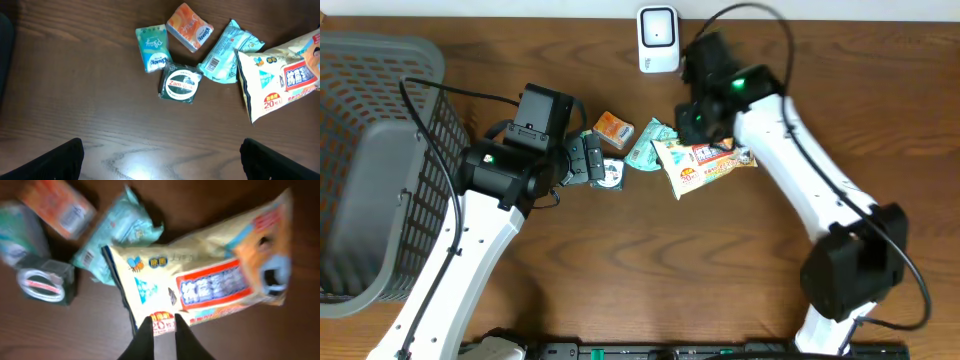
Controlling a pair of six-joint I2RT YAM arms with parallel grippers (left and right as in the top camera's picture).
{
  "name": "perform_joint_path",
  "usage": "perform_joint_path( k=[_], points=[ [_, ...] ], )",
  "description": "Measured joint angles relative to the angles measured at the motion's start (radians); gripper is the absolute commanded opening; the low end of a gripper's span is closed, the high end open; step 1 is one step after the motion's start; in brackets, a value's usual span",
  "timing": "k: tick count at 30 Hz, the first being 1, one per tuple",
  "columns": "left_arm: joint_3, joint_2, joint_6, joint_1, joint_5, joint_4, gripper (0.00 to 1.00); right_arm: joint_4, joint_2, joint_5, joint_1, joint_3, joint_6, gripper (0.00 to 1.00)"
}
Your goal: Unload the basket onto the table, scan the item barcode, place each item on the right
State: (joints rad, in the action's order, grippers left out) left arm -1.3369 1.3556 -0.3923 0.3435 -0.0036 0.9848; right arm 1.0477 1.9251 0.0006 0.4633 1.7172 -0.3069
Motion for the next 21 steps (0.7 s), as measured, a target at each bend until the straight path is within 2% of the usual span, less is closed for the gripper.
perform_joint_path(
  k=[4, 8, 14, 21],
  points=[
    [0.0, 0.0, 0.0, 0.0, 0.0, 0.0, 0.98, -0.074, 0.062, 0.068, 0.026, -0.113, -0.059, 0.09],
    [0.0, 0.0, 0.0, 0.0, 0.0, 0.0, 0.98, -0.173, 0.133, 0.11, 0.024, -0.225, -0.094, 0.01],
    [0.0, 0.0, 0.0, 0.0, 0.0, 0.0, 0.98, -0.09, 0.143, 0.125, -0.002, -0.237, -0.11, 0.01],
    [0.0, 0.0, 0.0, 0.0, 0.0, 0.0, 0.98, 0.072, 0.095, 0.135, -0.08, -0.183, -0.1, 0.16]
  ],
)
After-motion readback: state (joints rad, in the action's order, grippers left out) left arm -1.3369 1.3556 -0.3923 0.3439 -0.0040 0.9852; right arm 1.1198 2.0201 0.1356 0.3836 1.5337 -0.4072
